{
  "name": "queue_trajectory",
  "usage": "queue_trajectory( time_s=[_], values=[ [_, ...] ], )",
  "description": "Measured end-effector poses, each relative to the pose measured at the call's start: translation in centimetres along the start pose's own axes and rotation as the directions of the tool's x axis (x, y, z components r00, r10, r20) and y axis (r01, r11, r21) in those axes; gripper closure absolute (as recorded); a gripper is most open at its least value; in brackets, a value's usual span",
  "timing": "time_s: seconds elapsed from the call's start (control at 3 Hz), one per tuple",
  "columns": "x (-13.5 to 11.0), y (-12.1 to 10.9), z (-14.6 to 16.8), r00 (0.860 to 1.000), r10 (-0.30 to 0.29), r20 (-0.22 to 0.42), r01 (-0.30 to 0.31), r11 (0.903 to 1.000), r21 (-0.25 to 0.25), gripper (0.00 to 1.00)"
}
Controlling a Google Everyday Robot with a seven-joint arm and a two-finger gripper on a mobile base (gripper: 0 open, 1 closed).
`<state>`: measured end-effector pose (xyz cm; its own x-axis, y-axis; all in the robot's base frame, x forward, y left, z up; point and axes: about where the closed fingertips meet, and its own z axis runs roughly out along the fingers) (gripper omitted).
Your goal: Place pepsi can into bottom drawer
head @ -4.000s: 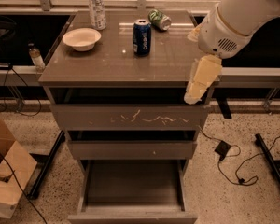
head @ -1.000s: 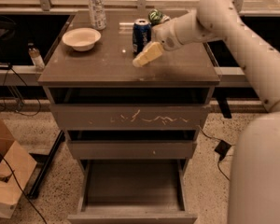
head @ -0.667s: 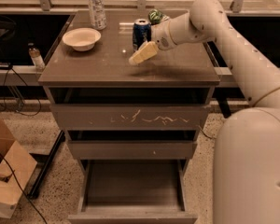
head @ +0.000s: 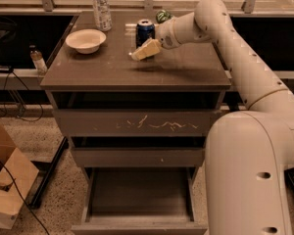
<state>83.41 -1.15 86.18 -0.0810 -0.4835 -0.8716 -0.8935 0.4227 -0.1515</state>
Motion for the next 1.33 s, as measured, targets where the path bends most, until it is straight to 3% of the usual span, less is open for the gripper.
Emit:
queue_trajectory(
  time_s=[0.67,1.0,1.33],
  values=[
    [-1.4,-0.6,0.8,0.999,-0.021,0.033,0.021,0.9997,-0.007,0.65],
    [-2.8,0.9,1.2,0.997,-0.067,0.037,0.069,0.9968,-0.041,0.88],
    [-4.9,3.3,-0.6,0.984,-0.17,0.048,0.173,0.9826,-0.068,1.0]
  ],
)
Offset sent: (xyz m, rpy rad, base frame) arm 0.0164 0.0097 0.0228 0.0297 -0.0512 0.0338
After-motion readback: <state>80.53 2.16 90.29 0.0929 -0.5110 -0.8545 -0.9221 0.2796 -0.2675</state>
